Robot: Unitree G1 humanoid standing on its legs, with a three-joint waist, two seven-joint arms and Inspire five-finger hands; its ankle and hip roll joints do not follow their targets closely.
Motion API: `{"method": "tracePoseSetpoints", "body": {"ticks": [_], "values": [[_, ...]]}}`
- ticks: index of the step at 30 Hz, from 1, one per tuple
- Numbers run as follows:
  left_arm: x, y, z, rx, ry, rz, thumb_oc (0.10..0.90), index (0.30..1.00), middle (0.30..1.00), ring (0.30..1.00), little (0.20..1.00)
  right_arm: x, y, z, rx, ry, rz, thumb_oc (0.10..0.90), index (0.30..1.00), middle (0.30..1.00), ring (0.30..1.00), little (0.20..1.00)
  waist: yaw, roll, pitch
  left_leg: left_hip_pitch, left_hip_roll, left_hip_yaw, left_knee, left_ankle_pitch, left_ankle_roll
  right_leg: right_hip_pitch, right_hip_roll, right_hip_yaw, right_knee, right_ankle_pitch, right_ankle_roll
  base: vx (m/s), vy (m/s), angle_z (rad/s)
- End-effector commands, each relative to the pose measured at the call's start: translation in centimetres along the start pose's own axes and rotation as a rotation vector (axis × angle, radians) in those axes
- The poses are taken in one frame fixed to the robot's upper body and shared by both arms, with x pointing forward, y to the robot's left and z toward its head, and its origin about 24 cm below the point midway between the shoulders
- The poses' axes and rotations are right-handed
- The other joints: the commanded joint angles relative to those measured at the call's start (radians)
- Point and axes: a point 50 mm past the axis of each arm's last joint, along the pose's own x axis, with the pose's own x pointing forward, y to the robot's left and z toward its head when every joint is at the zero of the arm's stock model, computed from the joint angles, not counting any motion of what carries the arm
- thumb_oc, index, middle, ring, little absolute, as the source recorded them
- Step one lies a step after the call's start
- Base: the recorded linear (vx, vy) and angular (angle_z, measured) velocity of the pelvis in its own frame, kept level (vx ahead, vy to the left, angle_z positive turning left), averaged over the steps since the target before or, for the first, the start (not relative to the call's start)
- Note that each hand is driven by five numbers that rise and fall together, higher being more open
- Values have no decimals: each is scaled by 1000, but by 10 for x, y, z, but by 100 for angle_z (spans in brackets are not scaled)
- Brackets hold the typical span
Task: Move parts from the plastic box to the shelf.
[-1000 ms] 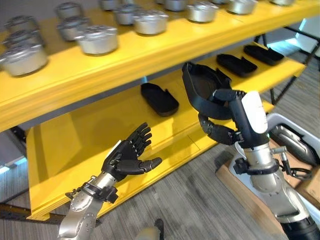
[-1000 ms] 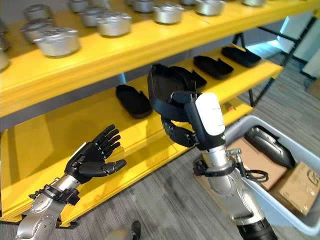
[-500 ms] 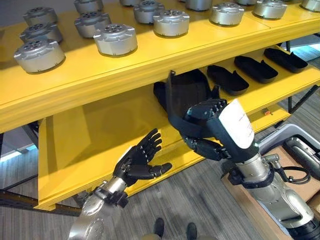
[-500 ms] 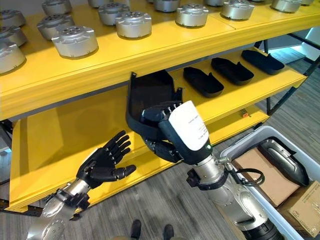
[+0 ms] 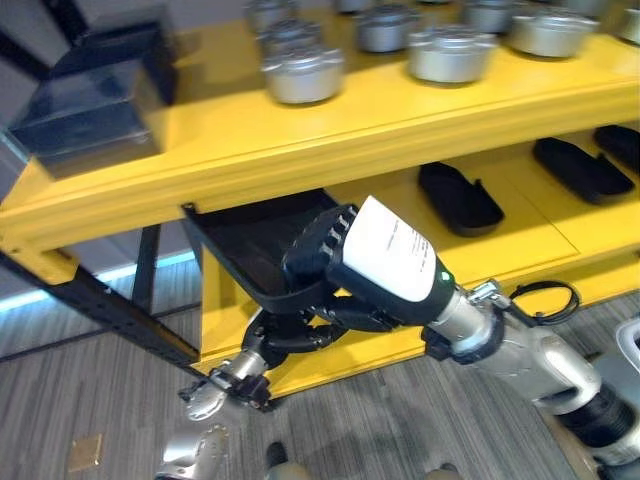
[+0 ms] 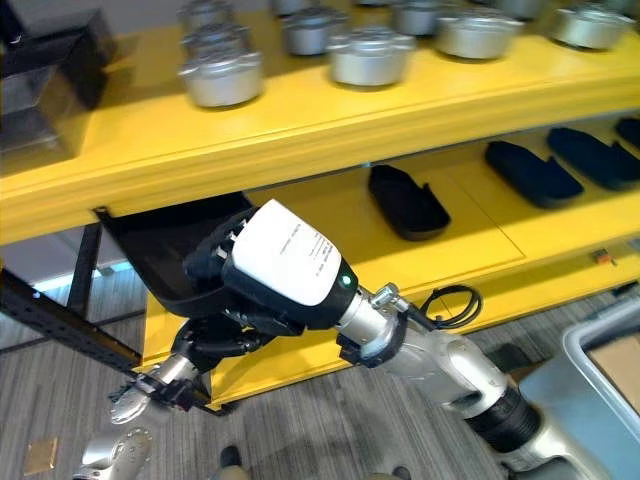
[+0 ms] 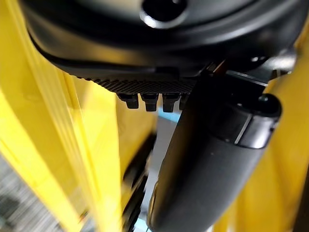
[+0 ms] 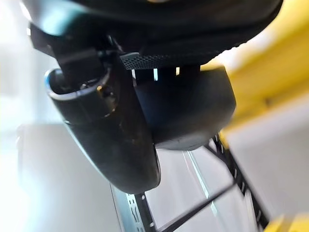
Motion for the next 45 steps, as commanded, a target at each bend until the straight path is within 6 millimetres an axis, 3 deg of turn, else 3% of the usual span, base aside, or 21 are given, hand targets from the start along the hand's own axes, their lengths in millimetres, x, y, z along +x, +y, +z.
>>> {"method": "tracePoseSetpoints", "body": {"ticks": [1,2,5,12,18,23,28,34,39,45], "values": [[9,-25,47,-17,-284,-123,900,1000,1000,1000,1000,24,-45,9,13,-107,-233,400,300,300,300,300,4,71,-51,117,63,-18,-75,-3,-10,-33,115,-34,2,4,-86,-20,485,35],[8,-27,46,-24,-278,-126,900,1000,1000,1000,1000,21,-38,7,35,-84,-201,400,300,300,300,300,-2,76,-39,108,29,-4,-55,-52,2,-38,92,-20,-19,37,-55,-10,424,19],[5,-27,45,-21,-275,-127,900,1000,1000,1000,1000,13,-25,8,31,-68,-158,400,300,300,300,300,-3,70,-19,92,-14,13,-31,-99,26,-40,50,-17,-67,94,-18,-6,227,-8],[7,-29,53,-2,-287,-169,900,1000,1000,1000,1000,8,-22,-1,-100,-9,-154,400,300,300,300,300,19,52,24,21,-59,10,-11,-127,55,-51,18,-39,-143,146,5,-71,34,0],[8,-31,56,-2,-284,-184,900,1000,1000,1000,1000,6,-29,-15,-186,57,-143,400,300,300,300,300,26,45,51,-10,-42,9,-12,-110,51,-60,29,-49,-164,151,8,-54,-42,10],[8,-33,58,-3,-281,-201,900,1000,1000,1000,1000,-5,-39,-26,-322,126,-155,400,300,300,300,300,9,37,70,-21,-20,20,-5,-98,43,-70,47,-37,-163,145,5,-39,-46,-3],[11,-34,62,-2,-295,-204,900,1000,1000,1000,1000,-12,-60,-40,-458,187,-189,400,300,300,300,300,-16,33,94,-27,0,29,6,-92,34,-85,62,-13,-154,140,-7,-42,-36,-5],[17,-38,66,8,-286,-251,900,1000,1000,1000,1000,2,-92,-58,-627,223,-178,400,300,300,300,300,-4,35,121,-54,16,13,34,-89,24,-106,77,-15,-119,119,-26,-49,-62,-8],[19,-38,69,26,-286,-291,900,1000,1000,1000,1000,2,-117,-82,-747,325,-138,400,300,300,300,300,14,37,146,-106,24,-21,68,-81,16,-139,77,-20,-97,116,-29,-89,-99,2],[26,-44,78,68,-312,-323,900,1000,1000,1000,1000,1,-128,-104,-850,383,-80,400,300,300,300,300,22,43,180,-149,25,-41,79,-72,12,-192,77,-19,-57,106,-31,-93,-61,3]]}}
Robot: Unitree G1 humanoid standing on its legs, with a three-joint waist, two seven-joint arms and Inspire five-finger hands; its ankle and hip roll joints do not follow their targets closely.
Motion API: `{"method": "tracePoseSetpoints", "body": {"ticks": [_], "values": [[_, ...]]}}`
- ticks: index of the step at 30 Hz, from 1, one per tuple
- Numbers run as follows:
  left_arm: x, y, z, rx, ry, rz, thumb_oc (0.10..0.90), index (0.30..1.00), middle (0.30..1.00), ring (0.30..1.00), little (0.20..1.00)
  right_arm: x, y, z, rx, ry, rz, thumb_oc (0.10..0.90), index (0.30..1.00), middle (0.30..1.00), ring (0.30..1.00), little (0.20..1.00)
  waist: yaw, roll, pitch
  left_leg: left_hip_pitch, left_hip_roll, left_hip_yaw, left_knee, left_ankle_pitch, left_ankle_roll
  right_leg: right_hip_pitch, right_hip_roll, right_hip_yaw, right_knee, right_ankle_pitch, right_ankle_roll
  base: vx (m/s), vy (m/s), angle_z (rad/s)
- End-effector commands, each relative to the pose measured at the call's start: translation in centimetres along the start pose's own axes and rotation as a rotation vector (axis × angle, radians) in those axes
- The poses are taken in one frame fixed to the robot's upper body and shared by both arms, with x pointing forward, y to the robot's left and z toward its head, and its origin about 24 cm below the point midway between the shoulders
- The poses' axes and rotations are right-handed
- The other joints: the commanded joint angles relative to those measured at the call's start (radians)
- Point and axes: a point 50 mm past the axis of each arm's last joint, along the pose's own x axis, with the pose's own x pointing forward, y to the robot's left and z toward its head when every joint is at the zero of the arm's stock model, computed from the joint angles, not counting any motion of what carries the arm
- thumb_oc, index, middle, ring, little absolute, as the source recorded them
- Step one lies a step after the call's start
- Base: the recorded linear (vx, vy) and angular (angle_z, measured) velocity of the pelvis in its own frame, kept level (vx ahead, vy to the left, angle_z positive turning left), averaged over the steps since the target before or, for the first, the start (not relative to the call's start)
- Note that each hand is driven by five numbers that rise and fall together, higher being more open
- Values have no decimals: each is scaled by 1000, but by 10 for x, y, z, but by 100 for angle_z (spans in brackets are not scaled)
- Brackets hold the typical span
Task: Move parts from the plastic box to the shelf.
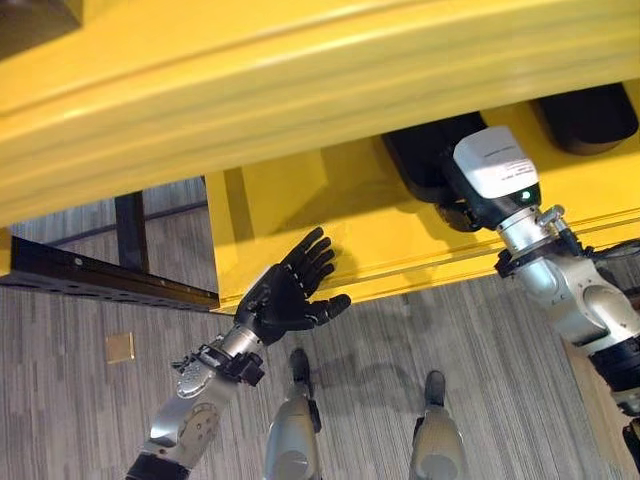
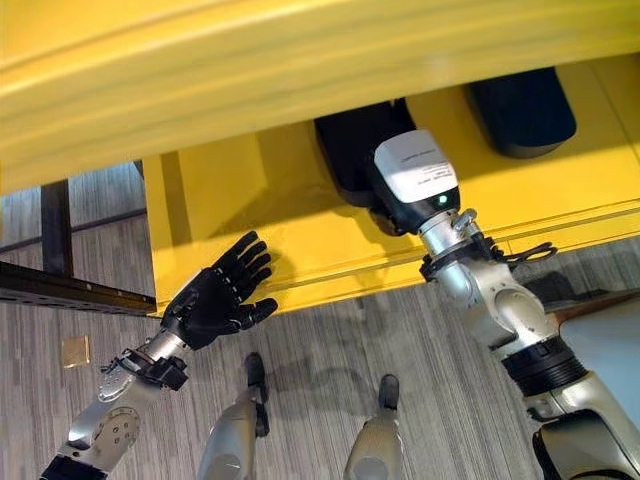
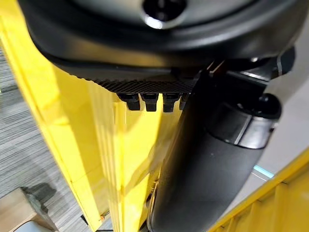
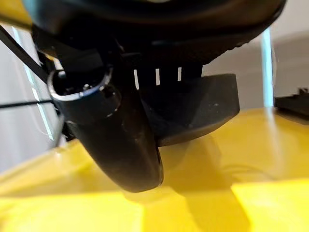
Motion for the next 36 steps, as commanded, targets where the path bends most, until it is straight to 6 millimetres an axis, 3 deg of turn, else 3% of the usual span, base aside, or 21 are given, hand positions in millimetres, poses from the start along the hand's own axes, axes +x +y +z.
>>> {"method": "tracePoseSetpoints", "body": {"ticks": [1,9,14,21,30,36], "values": [[12,-21,38,62,-178,-161,900,1000,1000,1000,1000,30,-54,8,-126,-112,-208,400,300,300,300,300,23,-8,-58,4,57,-39,81,-112,4,-122,29,-5,115,-33,-93,-58,-57,3],[21,-26,48,96,-192,-199,900,1000,1000,1000,1000,60,-73,8,-233,-120,-208,400,300,300,300,300,57,8,-11,-76,43,-68,117,-108,4,-191,17,-7,178,-54,-97,-66,-58,3],[21,-30,55,116,-205,-229,900,1000,1000,1000,1000,67,-81,8,-281,-114,-215,400,300,300,300,300,71,12,18,-123,36,-80,136,-109,10,-236,11,-4,197,-54,-95,-66,-54,6],[19,-35,60,148,-188,-260,900,1000,1000,1000,1000,75,-94,5,-302,-50,-260,400,300,300,300,300,92,-9,31,-208,38,-96,172,-117,12,-315,10,-13,236,-63,-96,-48,-91,6],[19,-37,59,159,-183,-274,900,1000,1000,1000,1000,72,-90,-4,-289,32,-245,400,300,300,300,300,88,-11,31,-235,40,-92,171,-112,15,-357,14,-14,272,-76,-104,1,-8,3],[17,-33,59,148,-170,-269,900,1000,1000,1000,1000,57,-80,-27,-269,115,-215,400,300,300,300,300,77,-19,31,-238,44,-91,178,-118,17,-368,15,-10,295,-87,-105,5,-5,1]]}}
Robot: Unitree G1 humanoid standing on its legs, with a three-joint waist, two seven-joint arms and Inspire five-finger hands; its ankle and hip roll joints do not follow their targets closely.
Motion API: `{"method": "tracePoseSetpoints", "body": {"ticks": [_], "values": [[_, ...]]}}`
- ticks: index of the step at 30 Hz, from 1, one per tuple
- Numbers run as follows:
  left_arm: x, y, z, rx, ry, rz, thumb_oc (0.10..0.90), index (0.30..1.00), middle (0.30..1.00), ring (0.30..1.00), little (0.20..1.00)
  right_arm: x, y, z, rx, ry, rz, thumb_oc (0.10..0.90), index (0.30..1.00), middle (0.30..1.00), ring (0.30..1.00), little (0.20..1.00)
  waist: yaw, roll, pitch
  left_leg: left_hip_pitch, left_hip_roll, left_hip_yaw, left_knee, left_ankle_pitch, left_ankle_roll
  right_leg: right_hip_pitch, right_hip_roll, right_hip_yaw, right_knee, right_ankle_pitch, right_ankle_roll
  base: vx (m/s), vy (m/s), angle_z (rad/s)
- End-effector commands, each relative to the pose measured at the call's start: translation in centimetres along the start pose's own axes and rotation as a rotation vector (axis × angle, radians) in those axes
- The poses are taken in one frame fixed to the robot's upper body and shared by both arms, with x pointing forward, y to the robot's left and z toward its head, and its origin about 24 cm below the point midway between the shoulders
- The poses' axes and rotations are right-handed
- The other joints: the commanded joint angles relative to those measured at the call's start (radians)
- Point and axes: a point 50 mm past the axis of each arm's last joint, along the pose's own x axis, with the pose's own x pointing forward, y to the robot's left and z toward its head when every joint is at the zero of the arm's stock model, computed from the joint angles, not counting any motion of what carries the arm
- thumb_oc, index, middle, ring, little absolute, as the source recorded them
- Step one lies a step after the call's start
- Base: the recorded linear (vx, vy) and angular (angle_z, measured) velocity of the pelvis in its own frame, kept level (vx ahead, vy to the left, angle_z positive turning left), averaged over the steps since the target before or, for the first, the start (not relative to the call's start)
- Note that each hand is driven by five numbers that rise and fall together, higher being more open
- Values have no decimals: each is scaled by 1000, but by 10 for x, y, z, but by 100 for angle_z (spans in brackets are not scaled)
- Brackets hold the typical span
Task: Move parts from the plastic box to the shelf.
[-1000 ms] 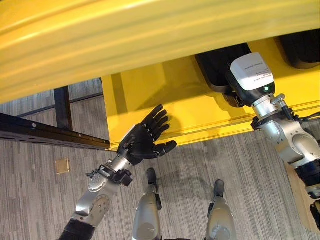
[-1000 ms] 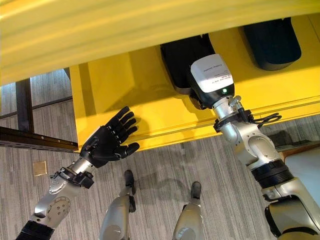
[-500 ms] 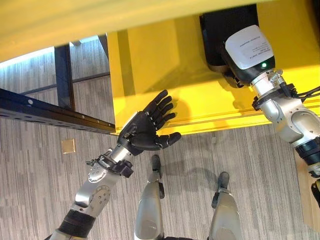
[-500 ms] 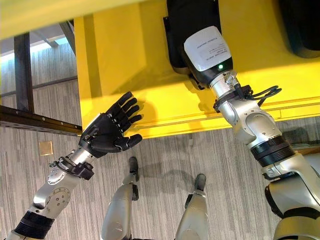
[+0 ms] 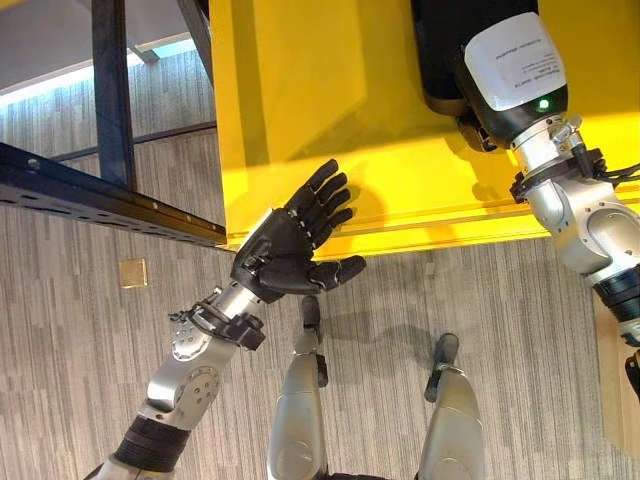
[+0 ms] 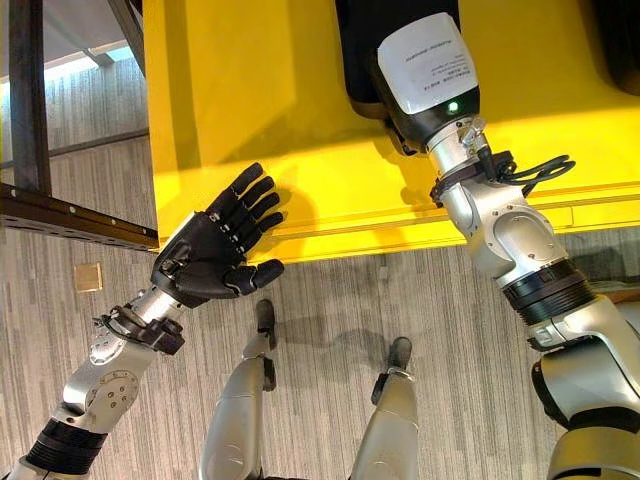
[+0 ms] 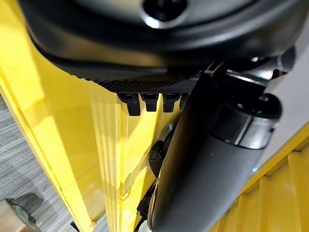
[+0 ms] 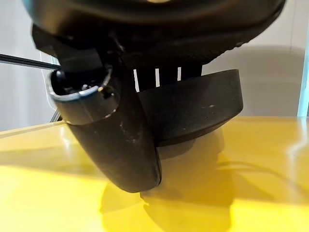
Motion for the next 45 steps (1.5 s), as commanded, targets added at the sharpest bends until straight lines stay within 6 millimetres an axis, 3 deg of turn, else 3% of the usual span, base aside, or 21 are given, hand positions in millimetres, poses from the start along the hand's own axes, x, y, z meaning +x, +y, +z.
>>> {"method": "tracePoseSetpoints", "body": {"ticks": [1,9,26,27,28,29,45], "values": [[-4,-15,14,28,-21,-121,900,1000,1000,1000,1000,3,-20,-31,-44,107,-58,400,300,300,300,300,12,-46,-5,19,43,-14,100,-165,-1,-24,28,-21,-49,28,-71,8,-33,2],[-6,-14,13,29,1,-127,900,1000,1000,1000,1000,-20,-8,-54,-42,202,-22,400,300,300,300,300,-4,-63,-5,28,51,-10,112,-175,-1,-21,38,-18,-35,21,-73,17,-42,3],[-8,-10,14,41,12,-125,900,1000,1000,1000,1000,-35,-4,-68,-65,203,55,400,300,300,300,300,-17,-89,-5,40,67,-2,117,-178,-4,-18,50,-19,-13,8,-78,3,-10,0],[-8,-10,14,38,7,-124,900,1000,1000,1000,1000,-36,-4,-70,-58,209,63,575,544,544,544,544,-18,-90,-5,39,67,-3,119,-179,-4,-18,51,-19,-12,8,-78,0,0,0],[-8,-10,15,41,4,-120,900,1000,1000,1000,1000,-38,-3,-71,-50,229,71,855,937,937,937,937,-18,-92,-5,40,68,-4,119,-179,-5,-17,52,-19,-11,7,-79,0,0,0],[-8,-10,14,41,7,-118,900,1000,1000,1000,1000,-40,-1,-72,-38,244,79,900,1000,1000,1000,1000,-19,-93,-5,41,67,-5,119,-180,-4,-16,54,-18,-10,5,-79,0,0,0],[-7,-11,13,16,11,-144,900,1000,1000,1000,1000,-44,13,-61,88,219,199,900,1000,1000,1000,1000,-27,-92,-5,64,59,5,124,-192,1,-2,58,-11,-7,0,-83,0,0,0]]}}
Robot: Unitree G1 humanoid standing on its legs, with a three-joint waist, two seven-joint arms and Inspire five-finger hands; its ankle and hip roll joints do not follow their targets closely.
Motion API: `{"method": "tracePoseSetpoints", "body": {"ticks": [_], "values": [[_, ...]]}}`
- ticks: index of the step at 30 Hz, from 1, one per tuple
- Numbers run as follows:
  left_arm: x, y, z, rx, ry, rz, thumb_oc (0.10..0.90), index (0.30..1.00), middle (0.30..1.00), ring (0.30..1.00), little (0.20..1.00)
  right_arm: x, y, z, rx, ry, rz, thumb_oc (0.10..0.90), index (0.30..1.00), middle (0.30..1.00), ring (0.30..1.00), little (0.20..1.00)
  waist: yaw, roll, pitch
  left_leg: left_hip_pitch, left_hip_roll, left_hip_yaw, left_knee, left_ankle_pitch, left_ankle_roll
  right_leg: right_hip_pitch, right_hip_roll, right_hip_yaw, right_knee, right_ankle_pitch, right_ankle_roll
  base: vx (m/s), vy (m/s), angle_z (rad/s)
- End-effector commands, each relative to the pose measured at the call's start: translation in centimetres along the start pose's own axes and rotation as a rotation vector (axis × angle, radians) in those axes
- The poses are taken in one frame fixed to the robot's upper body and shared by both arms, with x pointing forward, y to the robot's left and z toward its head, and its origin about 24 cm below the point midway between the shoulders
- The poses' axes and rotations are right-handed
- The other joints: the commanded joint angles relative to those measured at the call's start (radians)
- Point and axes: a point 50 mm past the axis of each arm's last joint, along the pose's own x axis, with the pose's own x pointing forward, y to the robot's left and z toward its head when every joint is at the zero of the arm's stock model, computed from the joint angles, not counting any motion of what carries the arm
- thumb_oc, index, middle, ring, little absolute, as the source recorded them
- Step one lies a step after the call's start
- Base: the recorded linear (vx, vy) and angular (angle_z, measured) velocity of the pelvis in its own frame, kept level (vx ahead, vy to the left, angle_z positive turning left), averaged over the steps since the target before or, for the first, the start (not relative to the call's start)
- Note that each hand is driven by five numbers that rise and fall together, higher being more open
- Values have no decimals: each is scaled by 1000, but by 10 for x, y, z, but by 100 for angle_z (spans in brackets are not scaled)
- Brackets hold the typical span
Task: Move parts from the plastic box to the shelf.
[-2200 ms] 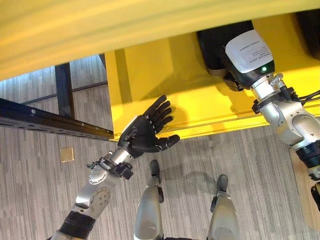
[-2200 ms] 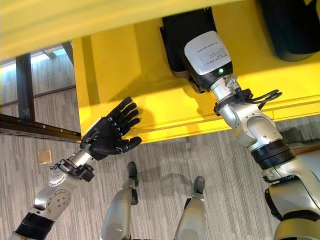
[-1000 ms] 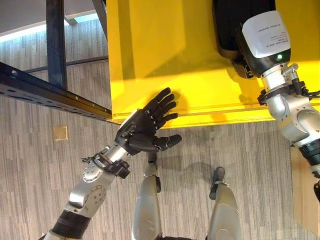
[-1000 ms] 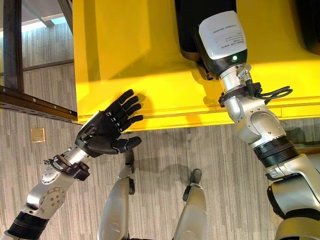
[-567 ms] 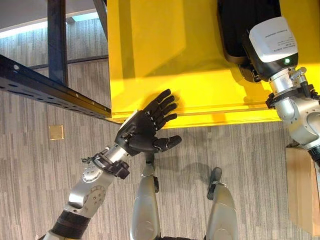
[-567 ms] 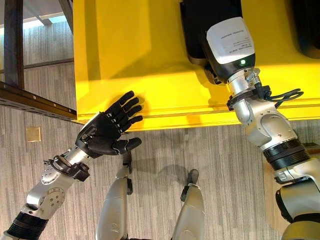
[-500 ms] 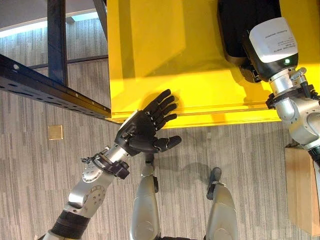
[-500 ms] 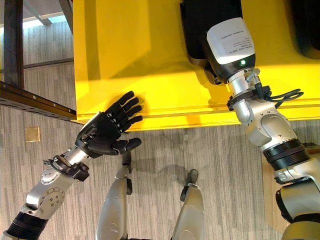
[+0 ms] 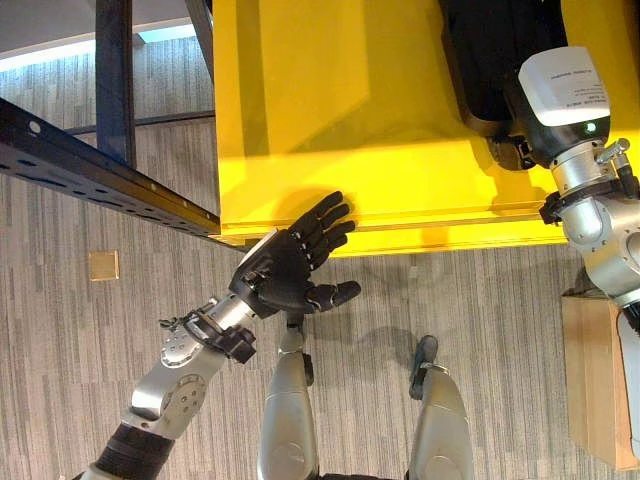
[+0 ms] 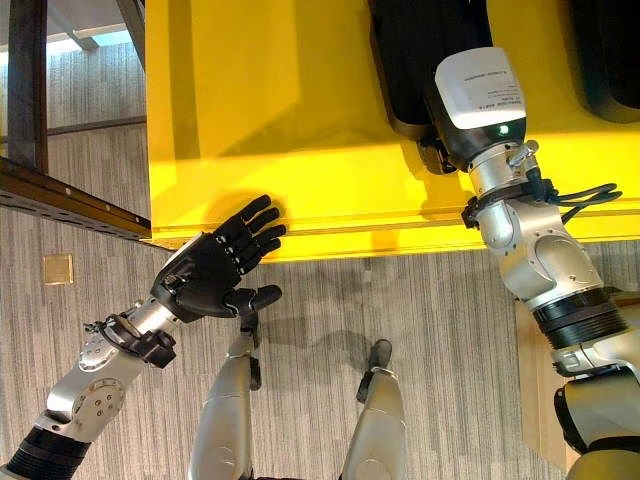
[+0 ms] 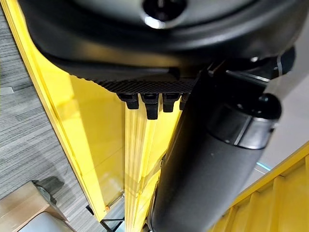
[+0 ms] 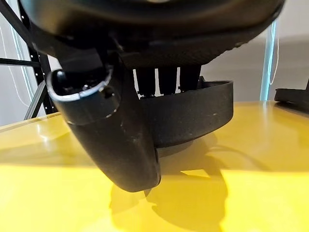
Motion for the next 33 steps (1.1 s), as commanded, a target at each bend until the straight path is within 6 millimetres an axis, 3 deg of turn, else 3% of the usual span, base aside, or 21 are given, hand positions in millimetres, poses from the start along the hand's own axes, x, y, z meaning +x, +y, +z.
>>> {"method": "tracePoseSetpoints", "body": {"ticks": [1,10,18,21,26,33], "values": [[4,-15,24,14,-130,-118,900,1000,1000,1000,1000,-5,-3,-25,-31,83,103,900,1000,1000,1000,1000,-25,-8,-7,63,55,18,98,-191,-2,-11,57,-4,-38,12,-78,0,0,0],[0,-13,24,11,-96,-133,900,1000,1000,1000,1000,-10,4,-10,70,-11,306,900,1000,1000,1000,1000,-25,-23,-7,72,57,19,104,-191,-3,2,62,-4,-36,11,-79,2,-3,0],[-4,-11,25,3,-56,-150,900,1000,1000,1000,1000,-23,19,-2,74,-84,555,900,1000,1000,1000,1000,-20,-53,-7,91,68,25,114,-192,-4,34,74,-12,-44,14,-82,20,-38,-2],[-5,-11,23,-7,-15,-178,900,1000,1000,1000,1000,-20,18,3,194,-78,631,900,1000,1000,1000,1000,-14,-62,-8,102,72,27,116,-193,-5,53,78,-16,-53,16,-84,28,-40,1],[-6,-12,22,-12,17,-213,900,1000,1000,1000,1000,-19,21,5,227,-79,659,900,1000,1000,1000,1000,-6,-67,-8,112,71,26,119,-194,-3,74,82,-23,-59,16,-87,13,-10,0],[-7,-11,24,2,24,-213,900,1000,1000,1000,1000,-11,11,-8,239,11,485,900,1000,1000,1000,1000,-3,-66,-8,114,71,23,127,-200,-1,88,85,-26,-69,18,-88,5,-2,0]]}}
